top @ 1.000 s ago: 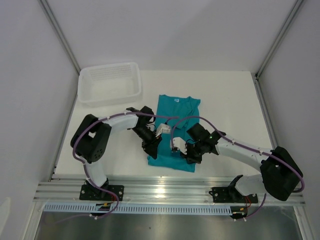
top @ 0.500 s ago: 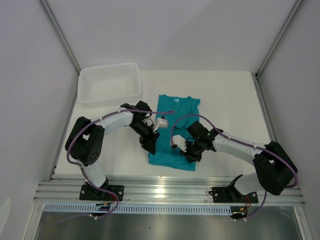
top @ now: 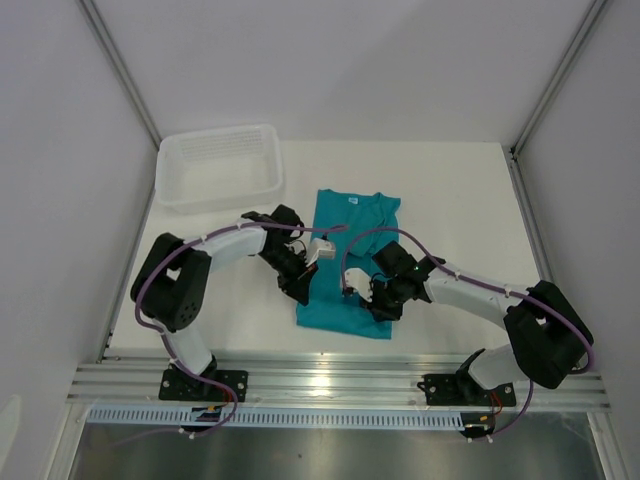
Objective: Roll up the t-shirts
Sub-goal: Roll the tshirt
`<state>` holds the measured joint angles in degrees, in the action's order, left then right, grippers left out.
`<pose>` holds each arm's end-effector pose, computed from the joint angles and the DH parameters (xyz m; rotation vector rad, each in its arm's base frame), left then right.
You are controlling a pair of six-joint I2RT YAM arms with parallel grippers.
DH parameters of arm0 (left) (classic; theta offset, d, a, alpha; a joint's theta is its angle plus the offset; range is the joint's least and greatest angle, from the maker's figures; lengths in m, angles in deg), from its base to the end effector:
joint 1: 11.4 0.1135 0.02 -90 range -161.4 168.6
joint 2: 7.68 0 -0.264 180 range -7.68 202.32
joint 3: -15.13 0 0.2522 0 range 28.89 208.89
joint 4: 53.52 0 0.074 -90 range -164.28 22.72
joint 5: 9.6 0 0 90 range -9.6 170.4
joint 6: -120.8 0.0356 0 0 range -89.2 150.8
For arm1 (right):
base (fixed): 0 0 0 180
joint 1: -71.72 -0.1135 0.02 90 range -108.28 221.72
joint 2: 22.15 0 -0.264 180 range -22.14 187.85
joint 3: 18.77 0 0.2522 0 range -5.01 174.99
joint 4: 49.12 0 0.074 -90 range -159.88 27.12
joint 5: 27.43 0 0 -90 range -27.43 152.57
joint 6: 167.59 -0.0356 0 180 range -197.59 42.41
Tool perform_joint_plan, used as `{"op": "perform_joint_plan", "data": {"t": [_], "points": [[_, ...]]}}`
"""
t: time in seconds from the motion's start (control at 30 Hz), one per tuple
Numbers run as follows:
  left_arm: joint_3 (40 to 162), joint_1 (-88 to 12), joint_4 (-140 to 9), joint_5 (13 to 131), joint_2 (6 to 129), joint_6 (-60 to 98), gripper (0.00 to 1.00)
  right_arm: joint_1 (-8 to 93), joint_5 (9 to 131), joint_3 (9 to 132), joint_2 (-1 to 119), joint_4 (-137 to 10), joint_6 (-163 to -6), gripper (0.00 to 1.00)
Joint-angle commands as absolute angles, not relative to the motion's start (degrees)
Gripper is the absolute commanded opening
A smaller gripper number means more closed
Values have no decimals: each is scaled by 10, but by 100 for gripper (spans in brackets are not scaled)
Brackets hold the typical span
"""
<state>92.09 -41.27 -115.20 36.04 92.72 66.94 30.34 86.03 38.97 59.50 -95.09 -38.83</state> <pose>0.2543 -0.1747 0.1737 1.5662 2.3220 -1.1335 0.1774 0.1752 0.1723 -1.8441 2.0352 0.5809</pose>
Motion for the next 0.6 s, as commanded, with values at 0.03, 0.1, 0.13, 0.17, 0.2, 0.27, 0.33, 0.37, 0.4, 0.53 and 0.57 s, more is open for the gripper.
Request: {"op": "perform_joint_plan", "data": {"t": [0.03, 0.1, 0.13, 0.17, 0.2, 0.27, 0.33, 0.37, 0.4, 0.53, 0.57], "points": [[925, -410, -1120, 380, 939, 649, 8, 308, 824, 409, 592, -936, -394, 15], [930, -410, -1118, 380, 951, 645, 7, 308, 816, 410, 590, -935, -398, 18], [931, -410, -1118, 380, 954, 644, 7, 309, 804, 410, 588, -935, -400, 19], [931, -410, -1119, 378, 960, 643, 6, 309, 798, 409, 588, -931, -403, 21], [931, -410, -1119, 378, 962, 642, 6, 310, 790, 409, 586, -930, -406, 29], [931, -410, -1118, 383, 966, 639, 6, 310, 761, 410, 582, -927, -418, 31], [931, -410, -1116, 386, 968, 638, 6, 313, 745, 414, 575, -924, -426, 38], [931, -410, -1115, 387, 969, 638, 6, 315, 735, 416, 563, -916, -439, 40], [932, -410, -1113, 387, 969, 636, 6, 316, 721, 418, 556, -914, -445, 41], [933, -410, -1108, 386, 968, 627, 6, 315, 687, 435, 517, -921, -499, 44], [934, -409, -1107, 384, 968, 624, 7, 315, 670, 439, 501, -924, -513, 43]]}}
